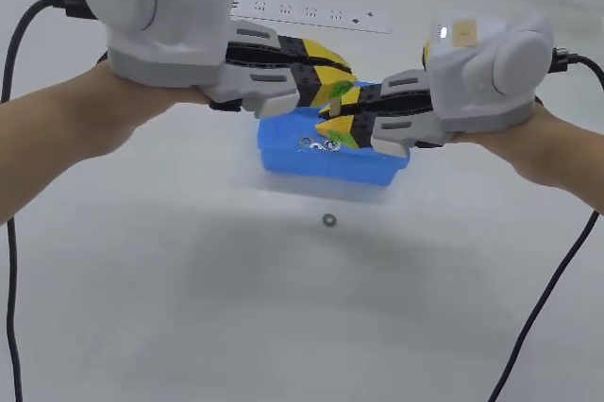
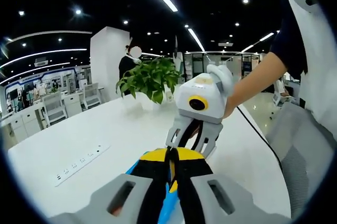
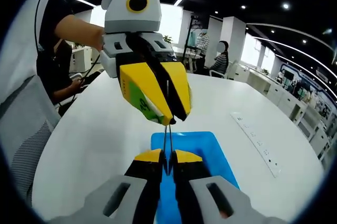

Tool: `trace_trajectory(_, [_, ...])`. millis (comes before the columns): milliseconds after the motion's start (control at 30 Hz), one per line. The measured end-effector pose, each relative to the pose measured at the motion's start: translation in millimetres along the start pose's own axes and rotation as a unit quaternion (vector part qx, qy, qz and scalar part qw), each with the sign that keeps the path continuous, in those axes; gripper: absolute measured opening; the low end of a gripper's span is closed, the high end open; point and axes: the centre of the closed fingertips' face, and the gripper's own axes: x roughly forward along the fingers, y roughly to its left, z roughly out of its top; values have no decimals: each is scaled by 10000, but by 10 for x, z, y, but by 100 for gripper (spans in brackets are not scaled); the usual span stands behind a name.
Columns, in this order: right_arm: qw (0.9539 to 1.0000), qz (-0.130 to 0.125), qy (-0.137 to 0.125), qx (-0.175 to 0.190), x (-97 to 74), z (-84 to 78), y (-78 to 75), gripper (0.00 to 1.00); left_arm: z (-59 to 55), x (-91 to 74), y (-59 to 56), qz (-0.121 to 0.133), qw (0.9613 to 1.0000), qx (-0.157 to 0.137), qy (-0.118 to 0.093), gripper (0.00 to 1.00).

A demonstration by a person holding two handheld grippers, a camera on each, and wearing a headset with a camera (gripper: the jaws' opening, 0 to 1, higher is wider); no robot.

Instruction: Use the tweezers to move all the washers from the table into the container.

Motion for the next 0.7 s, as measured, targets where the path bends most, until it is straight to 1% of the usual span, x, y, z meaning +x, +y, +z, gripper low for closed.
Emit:
trace_trajectory(67, [10000, 4, 6, -28, 0, 7, 1, 8, 19, 3, -36, -17, 10000, 6, -18, 7])
trace_trajectory(100, [10000, -5, 10, -48, -1, 12, -1, 8, 31, 7, -41, 34, 9999, 118, -24, 7])
trace_trajectory(133, [10000, -35, 20, -72, -2, 12, -12, 9, 38, 10, -46, 61, 9999, 150, -16, 6])
trace_trajectory(167, [10000, -43, 29, -83, -3, 12, -17, 9, 42, 17, -75, 16, 9999, 121, -7, 4])
trace_trajectory(200, [10000, -43, 30, -80, -3, 11, -19, 10, 42, 22, -71, 60, 9997, 246, 17, 4])
trace_trajectory(233, [9999, -59, 33, -88, -4, 11, -25, 10, 48, 29, -87, 55, 9997, 244, 14, 4])
trace_trajectory(433, [9998, -153, 64, -145, -13, 23, -55, 11, 50, 32, -27, 62, 9990, 446, -3, 4])
trace_trajectory(567, [9996, -244, 76, -78, -34, 33, -77, 13, 55, 24, 20, 66, 9985, 539, -4, 4])
trace_trajectory(633, [9992, -354, 167, -9, -52, 22, -110, 16, 56, 11, 24, 59, 9983, 587, 19, 4])
trace_trajectory(700, [9987, -452, 217, 8, -65, 24, -140, 23, 51, 10, 38, 66, 9981, 613, 39, 4])
